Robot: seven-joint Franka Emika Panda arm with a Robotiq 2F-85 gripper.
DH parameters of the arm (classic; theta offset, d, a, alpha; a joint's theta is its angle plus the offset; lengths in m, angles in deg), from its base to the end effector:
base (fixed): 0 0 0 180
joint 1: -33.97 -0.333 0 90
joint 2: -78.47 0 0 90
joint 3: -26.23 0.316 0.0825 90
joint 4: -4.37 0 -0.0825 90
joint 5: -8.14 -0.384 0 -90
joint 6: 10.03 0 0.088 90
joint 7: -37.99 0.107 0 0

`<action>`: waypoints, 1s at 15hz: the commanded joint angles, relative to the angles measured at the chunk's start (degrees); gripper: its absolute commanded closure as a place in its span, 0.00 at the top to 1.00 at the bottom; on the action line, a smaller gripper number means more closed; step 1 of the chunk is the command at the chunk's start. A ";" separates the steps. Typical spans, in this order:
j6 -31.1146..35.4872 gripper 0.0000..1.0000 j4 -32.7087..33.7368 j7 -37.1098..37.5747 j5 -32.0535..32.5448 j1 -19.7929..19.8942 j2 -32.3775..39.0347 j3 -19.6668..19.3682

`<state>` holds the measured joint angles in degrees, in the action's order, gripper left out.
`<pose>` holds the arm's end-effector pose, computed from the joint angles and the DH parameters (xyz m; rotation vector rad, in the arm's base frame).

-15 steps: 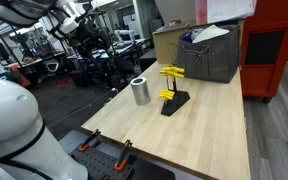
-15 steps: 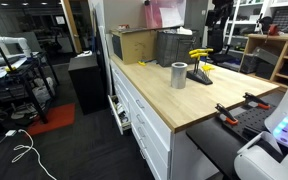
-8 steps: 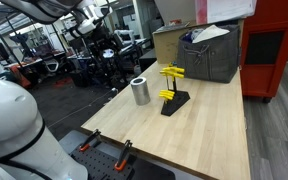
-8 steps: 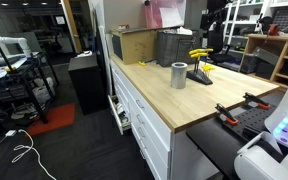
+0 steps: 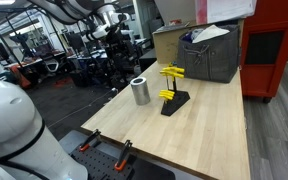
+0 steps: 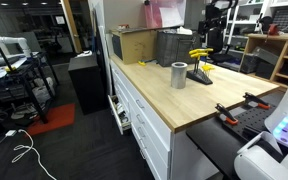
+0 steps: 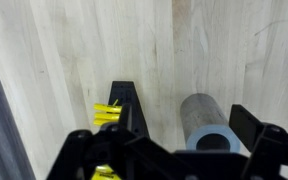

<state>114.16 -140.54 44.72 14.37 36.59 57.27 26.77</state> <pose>0.4165 -0.0194 0.4069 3.0450 -0.1426 0.0183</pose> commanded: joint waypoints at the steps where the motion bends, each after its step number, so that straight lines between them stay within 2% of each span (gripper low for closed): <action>1: -0.34 1.00 2.95 5.19 -2.64 1.45 4.40 -0.84; 5: -0.04 1.00 4.71 7.79 -6.43 2.58 7.70 -2.49; 8: -0.27 1.00 5.04 6.99 -9.19 2.62 7.36 -3.46; 9: -0.07 1.00 3.97 6.35 -7.67 2.58 7.33 -3.17; 15: -0.07 1.00 4.03 6.21 -7.72 2.50 7.42 -3.13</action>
<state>114.18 -136.57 50.95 6.67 39.01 64.69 23.58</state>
